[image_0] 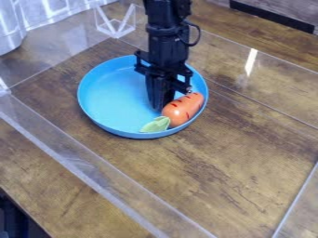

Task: Remove the carrot from inside the blue tray and put it on the table

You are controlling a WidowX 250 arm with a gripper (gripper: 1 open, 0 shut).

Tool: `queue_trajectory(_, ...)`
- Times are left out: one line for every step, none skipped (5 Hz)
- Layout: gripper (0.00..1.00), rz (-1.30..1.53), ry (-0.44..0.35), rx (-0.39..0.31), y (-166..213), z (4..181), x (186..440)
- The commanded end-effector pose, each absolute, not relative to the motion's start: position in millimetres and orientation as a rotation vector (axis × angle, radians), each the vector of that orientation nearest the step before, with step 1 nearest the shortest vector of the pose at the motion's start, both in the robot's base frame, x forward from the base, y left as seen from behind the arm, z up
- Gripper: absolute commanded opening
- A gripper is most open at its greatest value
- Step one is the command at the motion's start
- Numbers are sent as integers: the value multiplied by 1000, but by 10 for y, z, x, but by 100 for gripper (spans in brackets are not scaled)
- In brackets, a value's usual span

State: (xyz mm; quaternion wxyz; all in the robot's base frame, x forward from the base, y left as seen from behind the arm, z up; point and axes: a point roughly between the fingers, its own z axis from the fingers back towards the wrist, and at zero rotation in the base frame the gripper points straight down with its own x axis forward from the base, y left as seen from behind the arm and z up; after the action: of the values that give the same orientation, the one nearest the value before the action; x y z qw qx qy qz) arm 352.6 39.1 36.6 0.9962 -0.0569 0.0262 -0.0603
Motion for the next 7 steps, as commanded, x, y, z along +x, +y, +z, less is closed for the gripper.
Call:
queue_trajectory(0, -140, -71, -85, 404, 819, 3661)
queue_trajectory(0, -147, -81, -84, 399, 909, 3665)
queue_trajectory(0, -153, -88, -85, 389, 945, 3677)
queue_trajectory(100, -156, -90, -85, 375, 922, 3697)
queue_trajectory(100, -161, -92, -85, 353, 873, 3725)
queue_trajectory(100, -165, -94, -84, 322, 814, 3756)
queue_trajectory(100, -168, -95, -82, 295, 745, 3793)
